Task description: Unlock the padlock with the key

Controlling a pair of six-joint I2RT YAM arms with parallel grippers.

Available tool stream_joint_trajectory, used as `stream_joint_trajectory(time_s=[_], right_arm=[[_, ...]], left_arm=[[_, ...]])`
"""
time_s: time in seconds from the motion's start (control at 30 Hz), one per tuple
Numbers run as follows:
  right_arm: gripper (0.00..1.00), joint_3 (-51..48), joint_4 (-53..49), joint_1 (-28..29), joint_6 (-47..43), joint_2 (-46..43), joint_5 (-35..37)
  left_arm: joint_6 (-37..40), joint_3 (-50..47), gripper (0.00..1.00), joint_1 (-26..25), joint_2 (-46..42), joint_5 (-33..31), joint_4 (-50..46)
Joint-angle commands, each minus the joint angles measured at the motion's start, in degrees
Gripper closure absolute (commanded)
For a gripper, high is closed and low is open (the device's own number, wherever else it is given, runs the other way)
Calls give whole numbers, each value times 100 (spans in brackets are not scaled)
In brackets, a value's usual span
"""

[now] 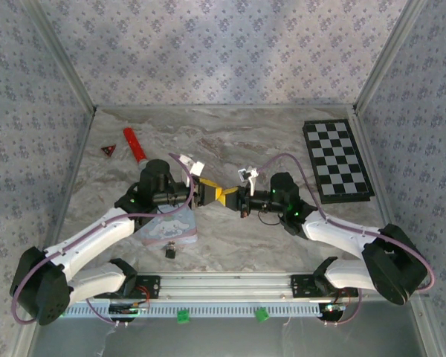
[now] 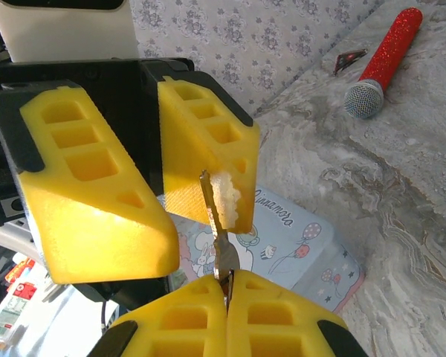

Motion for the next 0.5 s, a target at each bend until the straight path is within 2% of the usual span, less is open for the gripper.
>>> stream_joint_trajectory(time_s=[0.0, 0.47], right_arm=[[100, 76, 139, 28, 39, 27, -104], [100, 16, 207, -36, 128, 63, 19]], left_arm=[[49, 224, 70, -3, -131, 33, 99], [54, 229, 81, -2, -166, 7, 72]])
